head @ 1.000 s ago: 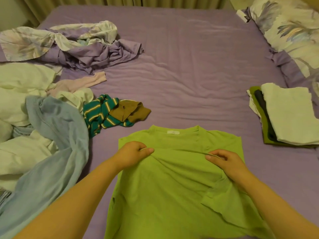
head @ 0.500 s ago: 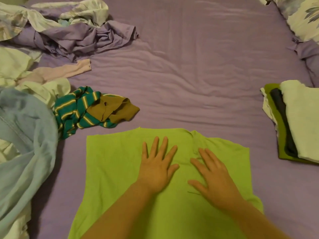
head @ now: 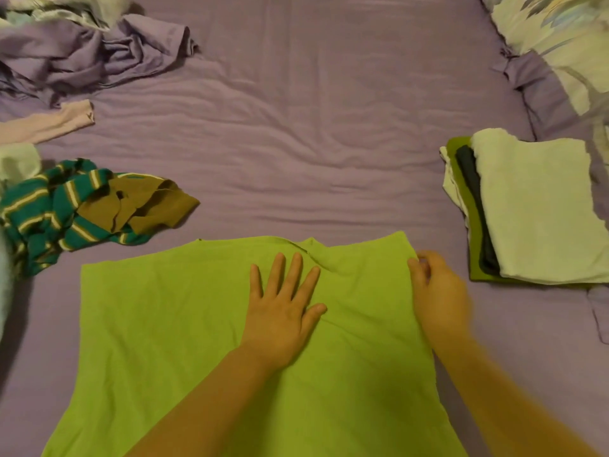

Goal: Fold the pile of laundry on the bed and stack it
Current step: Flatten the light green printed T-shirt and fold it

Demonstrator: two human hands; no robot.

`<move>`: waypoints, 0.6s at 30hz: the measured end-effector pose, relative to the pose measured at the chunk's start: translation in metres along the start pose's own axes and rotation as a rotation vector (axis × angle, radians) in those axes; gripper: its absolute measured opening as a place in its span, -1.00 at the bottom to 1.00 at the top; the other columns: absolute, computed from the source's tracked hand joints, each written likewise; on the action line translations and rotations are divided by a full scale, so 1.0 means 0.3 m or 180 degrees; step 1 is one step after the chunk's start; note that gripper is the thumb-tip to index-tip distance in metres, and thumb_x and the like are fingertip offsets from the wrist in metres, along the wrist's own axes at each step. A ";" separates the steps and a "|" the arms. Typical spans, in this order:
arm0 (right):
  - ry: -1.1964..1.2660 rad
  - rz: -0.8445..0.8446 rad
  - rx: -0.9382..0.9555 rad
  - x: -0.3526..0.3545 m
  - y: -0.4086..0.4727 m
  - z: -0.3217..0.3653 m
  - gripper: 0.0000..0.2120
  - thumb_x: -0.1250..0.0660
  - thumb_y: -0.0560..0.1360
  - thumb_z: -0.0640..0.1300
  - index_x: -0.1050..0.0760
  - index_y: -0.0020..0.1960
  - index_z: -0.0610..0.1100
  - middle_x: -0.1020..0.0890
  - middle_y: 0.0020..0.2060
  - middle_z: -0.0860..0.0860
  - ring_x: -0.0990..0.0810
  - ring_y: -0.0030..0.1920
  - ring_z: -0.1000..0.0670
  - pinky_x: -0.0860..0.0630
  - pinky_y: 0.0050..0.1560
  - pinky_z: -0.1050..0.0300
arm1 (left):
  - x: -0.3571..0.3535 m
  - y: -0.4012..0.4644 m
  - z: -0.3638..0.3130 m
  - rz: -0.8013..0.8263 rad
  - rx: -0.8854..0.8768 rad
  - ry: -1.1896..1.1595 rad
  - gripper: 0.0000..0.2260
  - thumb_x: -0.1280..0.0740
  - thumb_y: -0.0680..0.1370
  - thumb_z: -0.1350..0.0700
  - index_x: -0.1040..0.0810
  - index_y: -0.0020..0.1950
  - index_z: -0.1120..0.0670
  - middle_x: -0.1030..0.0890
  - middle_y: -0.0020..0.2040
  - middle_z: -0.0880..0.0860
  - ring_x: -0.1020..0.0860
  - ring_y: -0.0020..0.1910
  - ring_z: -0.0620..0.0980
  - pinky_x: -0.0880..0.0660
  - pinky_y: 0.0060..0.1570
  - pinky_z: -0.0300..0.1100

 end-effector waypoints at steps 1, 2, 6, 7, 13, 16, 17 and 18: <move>-0.0066 0.0014 0.0022 0.011 0.009 0.001 -0.73 -0.20 0.60 -0.09 -0.46 0.26 -0.12 -0.60 0.09 -0.14 -0.54 0.08 -0.22 -0.44 -0.01 -0.06 | -0.002 -0.004 -0.022 0.0032 -0.0041 -0.0012 -0.45 0.01 0.56 -0.24 -0.39 0.44 -0.01 -0.37 0.45 0.13 -0.31 0.42 0.27 -0.24 0.28 0.41; -0.0245 -0.0009 0.0246 0.015 0.006 0.001 -0.70 -0.24 0.58 -0.16 -0.44 0.30 -0.15 -0.58 0.14 -0.15 -0.52 0.13 -0.23 -0.45 0.06 -0.10 | -0.005 -0.007 -0.039 0.0042 -0.0046 -0.0029 -0.45 0.00 0.56 -0.24 -0.38 0.45 -0.01 -0.36 0.45 0.12 -0.30 0.43 0.26 -0.22 0.29 0.41; -0.1274 0.0340 0.1752 -0.047 -0.111 -0.001 -0.65 -0.24 0.53 -0.09 -0.53 0.27 -0.18 -0.54 0.25 -0.22 -0.51 0.24 -0.29 -0.47 0.16 -0.23 | -0.030 -0.017 -0.066 0.0220 -0.0008 -0.0044 -0.42 0.02 0.55 -0.28 -0.35 0.47 -0.03 -0.32 0.47 0.11 -0.27 0.44 0.26 -0.19 0.31 0.41; -0.1499 0.0553 0.1908 -0.074 -0.141 -0.017 -0.58 -0.13 0.56 0.03 -0.53 0.29 -0.13 -0.52 0.28 -0.19 -0.48 0.28 -0.28 -0.44 0.20 -0.27 | -0.039 -0.017 -0.066 0.0240 -0.0005 -0.0045 -0.41 0.04 0.55 -0.30 -0.31 0.48 -0.04 -0.28 0.49 0.11 -0.23 0.46 0.26 -0.15 0.33 0.41; -0.1865 0.0706 0.1096 -0.110 -0.095 -0.053 -0.34 0.20 0.52 0.27 -0.27 0.47 0.01 -0.25 0.47 -0.17 -0.16 0.47 -0.30 -0.07 0.39 -0.35 | -0.054 0.089 -0.002 0.0269 0.0257 0.0056 -0.23 0.37 0.35 -0.51 0.27 0.50 -0.21 0.31 0.52 -0.03 0.31 0.51 0.17 0.37 0.36 0.30; -0.2164 0.0950 0.2012 -0.151 -0.111 -0.051 -0.43 0.15 0.58 0.27 -0.30 0.44 0.05 -0.34 0.44 -0.14 -0.23 0.45 -0.25 -0.12 0.36 -0.37 | -0.036 0.183 0.019 0.0421 0.0393 0.0051 -0.27 0.29 0.40 -0.48 0.27 0.51 -0.22 0.29 0.55 -0.01 0.29 0.52 0.16 0.32 0.36 0.33; -0.2187 0.1037 0.2004 -0.156 -0.115 -0.058 -0.40 0.21 0.57 0.29 -0.27 0.46 0.07 -0.32 0.45 -0.10 -0.21 0.47 -0.21 -0.11 0.37 -0.35 | -0.038 0.201 0.019 0.0497 0.0494 0.0056 -0.31 0.27 0.45 -0.45 0.28 0.51 -0.21 0.28 0.55 -0.01 0.29 0.52 0.16 0.31 0.36 0.33; -0.2116 0.0980 0.1830 -0.162 -0.111 -0.068 -0.36 0.25 0.54 0.31 -0.21 0.48 0.08 -0.25 0.49 -0.08 -0.15 0.50 -0.17 -0.05 0.40 -0.33 | -0.042 0.206 0.014 0.0531 0.0603 0.0072 -0.35 0.25 0.49 -0.41 0.29 0.51 -0.20 0.28 0.56 0.01 0.29 0.52 0.16 0.30 0.36 0.34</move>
Point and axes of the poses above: each hand's wrist, its own y-axis towards the middle knuckle, its own x-axis out of the back of the hand, z = x × y, the point moved 2 cm from there along y, towards the middle knuckle
